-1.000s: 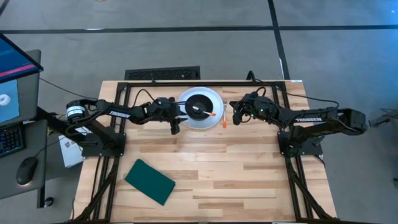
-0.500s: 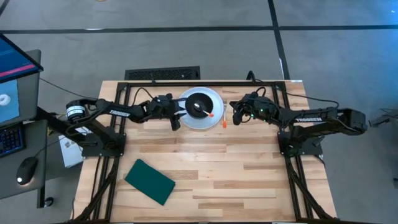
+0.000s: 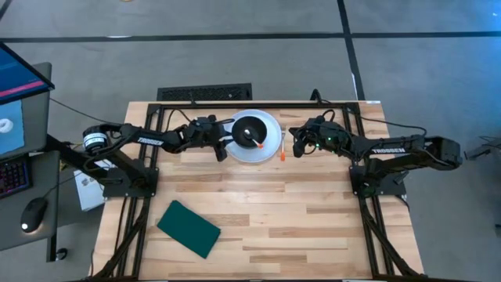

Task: Set table place
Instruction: Return to Home Position

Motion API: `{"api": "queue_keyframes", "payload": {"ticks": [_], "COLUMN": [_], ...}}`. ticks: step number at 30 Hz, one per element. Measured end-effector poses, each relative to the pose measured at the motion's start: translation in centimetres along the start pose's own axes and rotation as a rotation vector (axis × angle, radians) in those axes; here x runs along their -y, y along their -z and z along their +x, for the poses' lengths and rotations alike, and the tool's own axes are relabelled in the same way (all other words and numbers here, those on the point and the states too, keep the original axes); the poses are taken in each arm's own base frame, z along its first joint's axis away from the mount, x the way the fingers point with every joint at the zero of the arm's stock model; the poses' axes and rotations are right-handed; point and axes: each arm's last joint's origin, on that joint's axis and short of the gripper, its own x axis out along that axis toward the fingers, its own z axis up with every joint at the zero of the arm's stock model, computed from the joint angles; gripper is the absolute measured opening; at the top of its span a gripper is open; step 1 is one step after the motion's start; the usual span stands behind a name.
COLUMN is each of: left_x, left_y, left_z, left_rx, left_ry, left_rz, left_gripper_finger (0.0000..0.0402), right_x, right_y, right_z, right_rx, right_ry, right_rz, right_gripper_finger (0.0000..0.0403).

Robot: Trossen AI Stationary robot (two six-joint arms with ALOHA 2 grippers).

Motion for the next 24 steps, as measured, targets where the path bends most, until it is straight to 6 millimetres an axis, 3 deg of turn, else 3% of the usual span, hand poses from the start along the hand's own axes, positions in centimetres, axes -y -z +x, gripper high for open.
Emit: {"api": "queue_keyframes", "payload": {"ticks": [5,9,16,20,24], "left_x": [-0.1,-0.3,-0.7,-0.5,-0.1], "left_y": [-0.6,-2.3,-4.6,-4.1,-2.4], "left_z": [-0.4,-2.1,-7.8,-11.5,-14.1], "left_rx": [0.037,0.115,0.319,0.44,0.526], "left_ry": [-0.017,-0.048,-0.156,-0.191,-0.201], "left_rz": [0.031,0.037,0.019,-0.009,-0.037], "left_gripper_finger": [0.0106,0.0106,0.0106,0.0106,0.0106], "right_x": [0.0,0.0,0.0,0.0,0.0], "right_y": [0.0,-0.2,-1.2,-1.9,-2.3], "right_z": [0.0,-0.1,-1.0,-1.8,-2.3], "right_rx": [0.001,0.017,0.081,0.13,0.152], "right_ry": [0.0,-0.003,-0.011,-0.014,-0.016], "right_rz": [0.014,0.0,-0.1,-0.136,-0.147], "right_gripper_finger": [0.0059,0.0059,0.0059,0.0059,0.0059]}}
